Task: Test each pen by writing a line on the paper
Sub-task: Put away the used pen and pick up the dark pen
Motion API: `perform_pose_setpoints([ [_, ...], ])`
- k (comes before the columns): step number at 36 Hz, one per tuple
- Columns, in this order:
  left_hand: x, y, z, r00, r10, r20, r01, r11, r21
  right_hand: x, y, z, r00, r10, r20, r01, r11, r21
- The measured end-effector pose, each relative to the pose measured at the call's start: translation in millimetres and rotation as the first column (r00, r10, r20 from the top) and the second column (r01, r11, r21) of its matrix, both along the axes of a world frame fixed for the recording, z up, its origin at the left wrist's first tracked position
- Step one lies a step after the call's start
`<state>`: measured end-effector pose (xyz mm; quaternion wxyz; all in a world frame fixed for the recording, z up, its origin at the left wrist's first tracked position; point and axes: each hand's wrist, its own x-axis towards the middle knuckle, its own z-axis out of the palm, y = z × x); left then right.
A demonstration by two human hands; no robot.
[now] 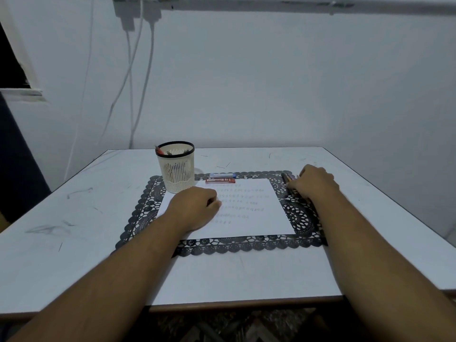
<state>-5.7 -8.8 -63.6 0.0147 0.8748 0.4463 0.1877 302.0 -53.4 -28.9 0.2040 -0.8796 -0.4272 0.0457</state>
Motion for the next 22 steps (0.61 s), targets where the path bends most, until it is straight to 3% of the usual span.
perform_pose_setpoints([
  [2, 0, -1, 0, 1.0, 0.002, -0.005, -0.002, 1.0, -0.004, 0, 0, -2, 0.999, 0.031, -0.036, -0.033, 0.999, -0.042],
  [18, -2, 1, 0, 1.0, -0.015, 0.003, 0.015, 1.0, -0.022, -41, 6, -8, 0.946, 0.29, -0.142, -0.285, 0.957, 0.054],
  [22, -2, 1, 0, 1.0, -0.022, 0.008, 0.022, 0.999, -0.032, -44, 7, -8, 0.953, 0.296, -0.072, -0.294, 0.955, 0.03],
])
